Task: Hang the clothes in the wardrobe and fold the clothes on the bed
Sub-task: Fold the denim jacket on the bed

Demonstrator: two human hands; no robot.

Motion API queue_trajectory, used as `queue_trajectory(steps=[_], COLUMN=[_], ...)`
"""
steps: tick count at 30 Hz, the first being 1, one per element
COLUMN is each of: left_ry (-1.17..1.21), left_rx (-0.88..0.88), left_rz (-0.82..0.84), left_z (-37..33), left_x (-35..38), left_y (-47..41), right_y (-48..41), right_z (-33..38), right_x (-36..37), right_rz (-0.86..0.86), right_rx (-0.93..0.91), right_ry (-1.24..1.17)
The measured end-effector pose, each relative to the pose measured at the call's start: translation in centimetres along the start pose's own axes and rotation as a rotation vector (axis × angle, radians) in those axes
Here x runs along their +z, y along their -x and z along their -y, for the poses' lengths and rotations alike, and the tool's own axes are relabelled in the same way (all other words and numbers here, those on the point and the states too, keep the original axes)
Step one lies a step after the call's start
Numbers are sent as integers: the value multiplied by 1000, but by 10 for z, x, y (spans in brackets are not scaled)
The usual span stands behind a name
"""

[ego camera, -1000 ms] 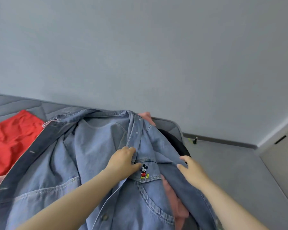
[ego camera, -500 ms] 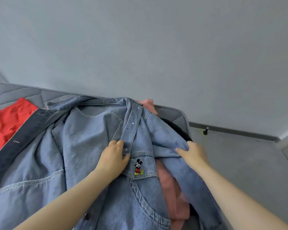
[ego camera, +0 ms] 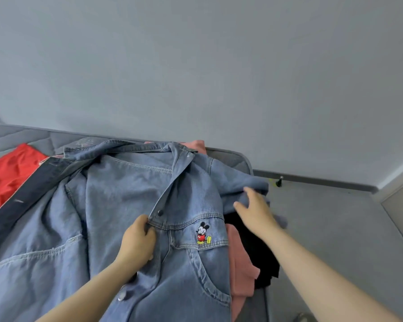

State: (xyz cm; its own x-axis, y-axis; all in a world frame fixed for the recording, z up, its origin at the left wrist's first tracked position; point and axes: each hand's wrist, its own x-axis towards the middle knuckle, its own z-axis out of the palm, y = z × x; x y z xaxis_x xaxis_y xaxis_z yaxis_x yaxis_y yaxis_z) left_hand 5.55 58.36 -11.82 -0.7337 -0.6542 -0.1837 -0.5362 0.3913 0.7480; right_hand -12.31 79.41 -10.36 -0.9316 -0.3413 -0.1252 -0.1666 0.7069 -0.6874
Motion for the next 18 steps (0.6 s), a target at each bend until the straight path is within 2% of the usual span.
queue_trajectory(steps=[2,5,8,10,12,15,18], left_ry=[14,19,80,109,91,6,27], left_rx=[2,29,18,-2,-32,-65,-143], left_rz=[-25,-109,-205,-258,-288,-259,-133], left_z=[4,11,19,27,37,48,49], left_x=[-3,-15,-35,-47,-55,-57,-56], left_y=[2,5,13,20,29,42,56], right_y=[29,65,89,103,116,137,150], right_z=[-3,-3,0,4,8,17,16], right_x=[22,40,43,48,56,66,70], right_rz=[82,178,212,189,79,4,117], right_rx=[15,118,76,20,-13,73,223], right_ry=[-44,-242,-318,-240,-81,-91,-185])
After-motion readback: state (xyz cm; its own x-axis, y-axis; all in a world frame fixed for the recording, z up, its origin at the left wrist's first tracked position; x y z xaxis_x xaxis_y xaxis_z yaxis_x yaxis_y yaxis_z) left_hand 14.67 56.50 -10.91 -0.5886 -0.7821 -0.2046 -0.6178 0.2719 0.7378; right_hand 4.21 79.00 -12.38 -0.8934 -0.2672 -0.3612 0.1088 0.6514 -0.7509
